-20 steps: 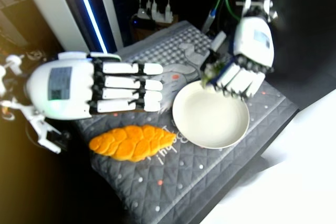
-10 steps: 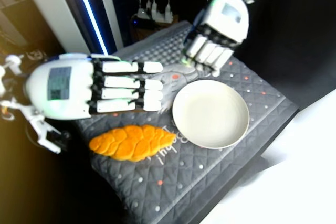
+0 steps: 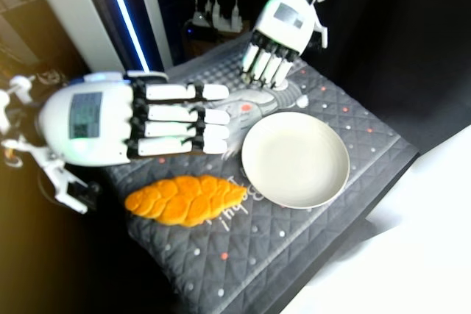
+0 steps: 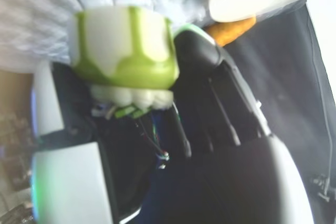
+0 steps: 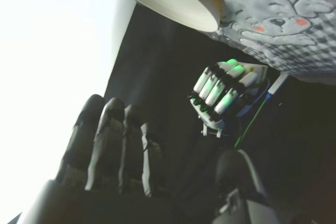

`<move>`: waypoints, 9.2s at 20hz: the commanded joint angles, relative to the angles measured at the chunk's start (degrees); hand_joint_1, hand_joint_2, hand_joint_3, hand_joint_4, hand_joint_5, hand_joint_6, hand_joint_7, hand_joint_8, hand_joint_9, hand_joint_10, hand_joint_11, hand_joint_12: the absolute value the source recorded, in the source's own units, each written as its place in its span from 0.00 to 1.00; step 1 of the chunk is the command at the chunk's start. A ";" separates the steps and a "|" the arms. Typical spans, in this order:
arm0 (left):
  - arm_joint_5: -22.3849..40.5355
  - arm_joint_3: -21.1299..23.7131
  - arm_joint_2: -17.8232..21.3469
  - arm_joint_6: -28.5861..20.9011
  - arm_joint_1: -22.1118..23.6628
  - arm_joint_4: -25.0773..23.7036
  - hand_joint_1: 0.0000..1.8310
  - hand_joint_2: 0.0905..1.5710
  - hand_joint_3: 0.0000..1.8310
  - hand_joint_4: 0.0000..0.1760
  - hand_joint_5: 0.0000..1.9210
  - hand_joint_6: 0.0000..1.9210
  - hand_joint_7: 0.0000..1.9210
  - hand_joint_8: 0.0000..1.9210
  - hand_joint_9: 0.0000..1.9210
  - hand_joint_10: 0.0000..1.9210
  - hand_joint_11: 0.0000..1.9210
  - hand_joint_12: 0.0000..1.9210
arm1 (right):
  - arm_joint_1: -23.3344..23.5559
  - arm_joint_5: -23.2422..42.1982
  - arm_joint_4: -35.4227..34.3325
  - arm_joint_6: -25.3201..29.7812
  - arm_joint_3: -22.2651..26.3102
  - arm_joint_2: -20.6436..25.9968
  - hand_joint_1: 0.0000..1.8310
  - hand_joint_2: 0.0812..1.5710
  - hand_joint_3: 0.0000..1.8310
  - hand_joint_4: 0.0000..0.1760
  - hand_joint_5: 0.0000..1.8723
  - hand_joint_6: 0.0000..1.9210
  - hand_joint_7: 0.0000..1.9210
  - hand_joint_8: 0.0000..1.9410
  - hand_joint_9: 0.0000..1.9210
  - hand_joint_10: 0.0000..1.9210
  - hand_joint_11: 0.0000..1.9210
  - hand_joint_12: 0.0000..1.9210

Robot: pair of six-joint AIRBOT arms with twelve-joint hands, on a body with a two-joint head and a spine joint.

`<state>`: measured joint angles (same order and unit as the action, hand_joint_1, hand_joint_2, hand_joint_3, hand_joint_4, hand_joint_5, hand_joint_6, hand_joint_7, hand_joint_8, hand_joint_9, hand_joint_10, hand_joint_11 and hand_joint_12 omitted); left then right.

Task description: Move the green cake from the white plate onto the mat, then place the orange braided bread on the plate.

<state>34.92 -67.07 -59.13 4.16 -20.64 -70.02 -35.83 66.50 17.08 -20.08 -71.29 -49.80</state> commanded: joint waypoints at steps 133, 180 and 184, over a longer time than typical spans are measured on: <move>19.51 1.41 4.52 26.44 -9.44 41.17 0.19 0.75 0.00 0.00 0.28 0.00 0.33 0.00 0.28 0.01 0.00 0.39 | 24.12 -10.49 6.54 3.77 -15.44 -19.35 0.70 0.68 0.00 0.00 0.58 0.24 0.53 0.63 0.58 0.66 0.54 0.82; 25.10 1.92 5.46 22.28 -7.36 40.37 0.14 0.74 0.00 0.00 0.29 0.00 0.26 0.00 0.18 0.00 0.00 0.11 | 24.71 -5.78 10.75 4.45 -9.19 -14.98 0.42 0.49 0.00 0.44 0.12 0.00 0.13 0.00 0.14 0.00 0.00 0.38; 28.37 2.59 6.81 24.67 -7.95 44.25 0.21 0.72 0.00 0.00 0.41 0.01 0.40 0.01 0.29 0.01 0.00 0.26 | 24.42 -2.31 7.49 -2.03 -4.13 -10.65 0.36 0.48 0.00 0.54 0.09 0.00 0.12 0.00 0.11 0.00 0.00 0.34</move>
<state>56.58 -64.71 -52.64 29.02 -29.28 -28.01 -11.86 57.80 27.49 -22.33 -74.94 -60.73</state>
